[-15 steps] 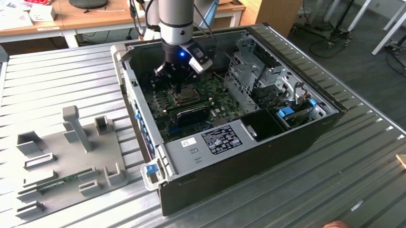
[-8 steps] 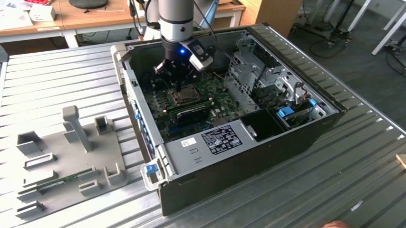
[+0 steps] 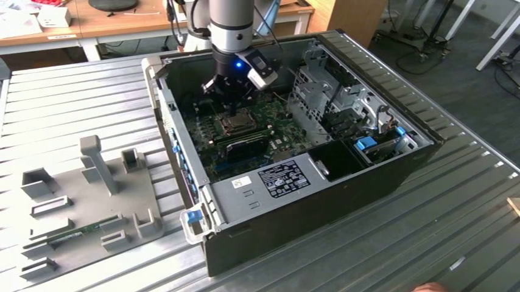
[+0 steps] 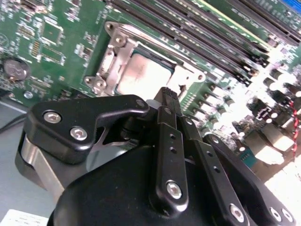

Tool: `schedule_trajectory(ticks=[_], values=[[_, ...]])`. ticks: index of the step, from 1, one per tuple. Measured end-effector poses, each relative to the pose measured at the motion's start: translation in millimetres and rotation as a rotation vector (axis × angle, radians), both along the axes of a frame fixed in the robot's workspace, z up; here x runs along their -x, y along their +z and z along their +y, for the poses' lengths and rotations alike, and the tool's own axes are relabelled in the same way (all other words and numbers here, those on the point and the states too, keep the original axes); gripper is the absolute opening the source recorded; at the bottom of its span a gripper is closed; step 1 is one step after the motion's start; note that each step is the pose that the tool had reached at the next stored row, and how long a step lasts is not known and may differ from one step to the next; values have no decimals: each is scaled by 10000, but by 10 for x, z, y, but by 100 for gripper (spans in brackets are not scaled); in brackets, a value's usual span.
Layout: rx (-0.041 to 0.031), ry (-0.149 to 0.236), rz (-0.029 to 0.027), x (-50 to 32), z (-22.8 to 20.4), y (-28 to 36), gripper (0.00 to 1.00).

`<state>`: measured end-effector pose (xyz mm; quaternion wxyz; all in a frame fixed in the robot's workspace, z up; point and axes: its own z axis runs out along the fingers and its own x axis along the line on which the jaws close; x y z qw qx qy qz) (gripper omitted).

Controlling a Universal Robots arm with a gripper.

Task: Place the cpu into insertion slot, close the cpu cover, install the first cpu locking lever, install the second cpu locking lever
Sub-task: 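Close the cpu cover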

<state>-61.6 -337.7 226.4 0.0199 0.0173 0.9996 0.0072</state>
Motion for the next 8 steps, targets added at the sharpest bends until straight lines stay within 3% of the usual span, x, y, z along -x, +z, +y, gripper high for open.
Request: schedule_trajectory(ticks=[8], values=[[-1, 1, 0, -152, 0, -1, 10]])
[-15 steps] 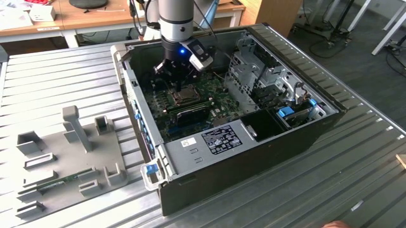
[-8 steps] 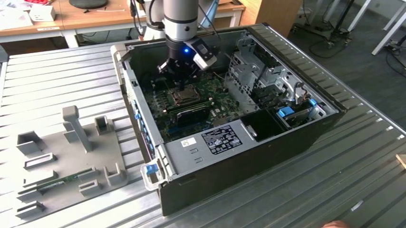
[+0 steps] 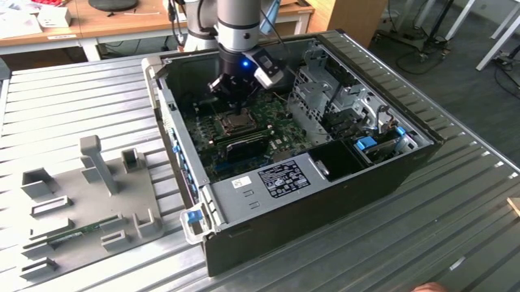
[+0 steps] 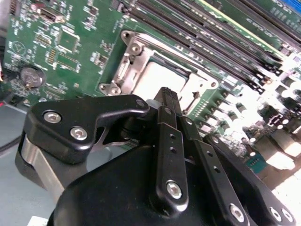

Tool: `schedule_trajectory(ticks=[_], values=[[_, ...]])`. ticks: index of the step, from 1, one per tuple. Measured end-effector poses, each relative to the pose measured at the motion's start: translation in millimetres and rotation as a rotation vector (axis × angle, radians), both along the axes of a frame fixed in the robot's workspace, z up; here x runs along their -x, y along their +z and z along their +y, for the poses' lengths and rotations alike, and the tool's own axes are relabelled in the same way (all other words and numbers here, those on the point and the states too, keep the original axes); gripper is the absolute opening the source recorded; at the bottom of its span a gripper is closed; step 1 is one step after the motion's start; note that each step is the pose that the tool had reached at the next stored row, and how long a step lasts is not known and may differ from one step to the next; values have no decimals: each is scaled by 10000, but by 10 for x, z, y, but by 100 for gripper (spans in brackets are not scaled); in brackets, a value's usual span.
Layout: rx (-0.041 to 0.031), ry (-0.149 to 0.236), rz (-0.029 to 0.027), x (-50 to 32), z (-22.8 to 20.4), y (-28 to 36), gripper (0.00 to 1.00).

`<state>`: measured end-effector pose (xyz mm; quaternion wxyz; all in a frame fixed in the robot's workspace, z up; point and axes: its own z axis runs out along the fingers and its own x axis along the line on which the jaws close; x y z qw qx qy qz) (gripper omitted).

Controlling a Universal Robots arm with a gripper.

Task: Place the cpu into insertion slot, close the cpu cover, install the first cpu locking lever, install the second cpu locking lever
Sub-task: 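Close the cpu cover, then install the first cpu locking lever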

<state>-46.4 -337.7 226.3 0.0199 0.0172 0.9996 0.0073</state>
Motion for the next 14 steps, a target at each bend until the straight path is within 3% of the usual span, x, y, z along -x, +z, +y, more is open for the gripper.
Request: schedule_trajectory(ticks=[5, 14], values=[[0, -1, 0, -63, 0, 0, 10], [0, -1, 0, -63, 0, 37, 10]])
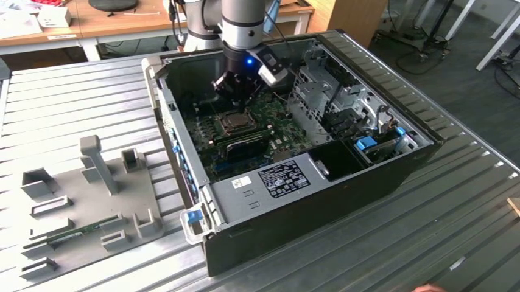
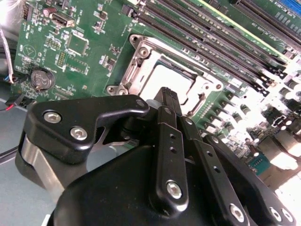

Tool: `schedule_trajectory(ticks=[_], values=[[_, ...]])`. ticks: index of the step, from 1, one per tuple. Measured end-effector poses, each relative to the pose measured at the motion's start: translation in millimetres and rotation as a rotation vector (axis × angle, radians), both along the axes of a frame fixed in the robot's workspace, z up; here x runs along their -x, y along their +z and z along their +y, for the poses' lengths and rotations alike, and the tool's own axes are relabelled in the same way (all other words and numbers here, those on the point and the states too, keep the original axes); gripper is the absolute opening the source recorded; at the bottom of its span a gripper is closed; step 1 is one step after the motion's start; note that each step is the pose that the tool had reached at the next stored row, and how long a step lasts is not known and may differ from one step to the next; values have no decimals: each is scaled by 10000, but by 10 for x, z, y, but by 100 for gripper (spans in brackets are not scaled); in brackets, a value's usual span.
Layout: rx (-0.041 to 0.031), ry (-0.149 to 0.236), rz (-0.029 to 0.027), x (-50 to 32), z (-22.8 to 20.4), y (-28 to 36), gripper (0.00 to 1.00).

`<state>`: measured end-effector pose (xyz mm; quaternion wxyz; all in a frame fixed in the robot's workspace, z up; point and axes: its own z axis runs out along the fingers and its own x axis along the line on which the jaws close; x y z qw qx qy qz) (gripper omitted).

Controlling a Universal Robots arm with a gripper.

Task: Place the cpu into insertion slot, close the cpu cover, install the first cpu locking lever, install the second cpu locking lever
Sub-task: 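Install the first cpu locking lever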

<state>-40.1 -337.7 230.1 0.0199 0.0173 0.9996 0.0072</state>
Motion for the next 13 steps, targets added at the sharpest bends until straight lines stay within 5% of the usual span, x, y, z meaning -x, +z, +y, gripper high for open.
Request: schedule_trajectory(ticks=[13], values=[[-4, 0, -25, 6, 0, 31, 10]])
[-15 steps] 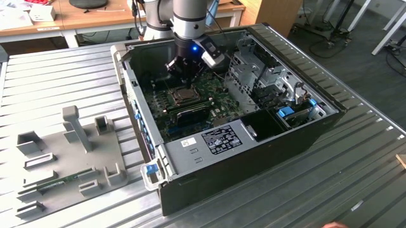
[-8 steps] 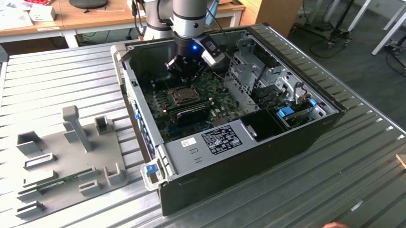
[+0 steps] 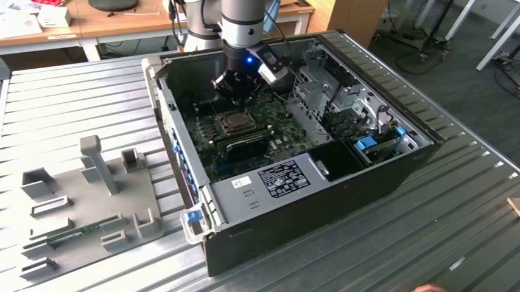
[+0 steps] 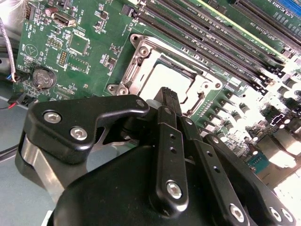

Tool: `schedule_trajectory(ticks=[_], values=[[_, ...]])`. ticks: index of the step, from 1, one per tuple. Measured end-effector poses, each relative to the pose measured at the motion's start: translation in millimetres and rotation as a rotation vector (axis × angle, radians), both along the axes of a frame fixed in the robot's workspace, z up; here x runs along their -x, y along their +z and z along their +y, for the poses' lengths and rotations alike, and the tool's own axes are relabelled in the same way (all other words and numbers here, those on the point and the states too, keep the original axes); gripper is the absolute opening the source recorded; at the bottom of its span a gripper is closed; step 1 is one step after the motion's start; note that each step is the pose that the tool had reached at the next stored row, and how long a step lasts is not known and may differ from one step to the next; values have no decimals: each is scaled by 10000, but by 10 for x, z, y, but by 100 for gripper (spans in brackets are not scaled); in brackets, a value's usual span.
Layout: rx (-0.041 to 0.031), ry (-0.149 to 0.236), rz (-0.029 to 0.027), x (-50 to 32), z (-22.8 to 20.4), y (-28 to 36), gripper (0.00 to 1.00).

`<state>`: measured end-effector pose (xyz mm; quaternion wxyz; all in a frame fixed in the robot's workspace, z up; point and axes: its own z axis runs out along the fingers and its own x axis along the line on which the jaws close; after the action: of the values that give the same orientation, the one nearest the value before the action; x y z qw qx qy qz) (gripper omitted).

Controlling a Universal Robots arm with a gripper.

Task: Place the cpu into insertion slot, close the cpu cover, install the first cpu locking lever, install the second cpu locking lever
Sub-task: 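Install the first cpu locking lever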

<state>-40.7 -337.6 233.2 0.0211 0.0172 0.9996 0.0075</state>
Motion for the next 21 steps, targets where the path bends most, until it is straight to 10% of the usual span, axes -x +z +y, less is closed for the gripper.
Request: schedule_trajectory(ticks=[21], values=[[0, 0, 0, 0, 0, 45, 10]])
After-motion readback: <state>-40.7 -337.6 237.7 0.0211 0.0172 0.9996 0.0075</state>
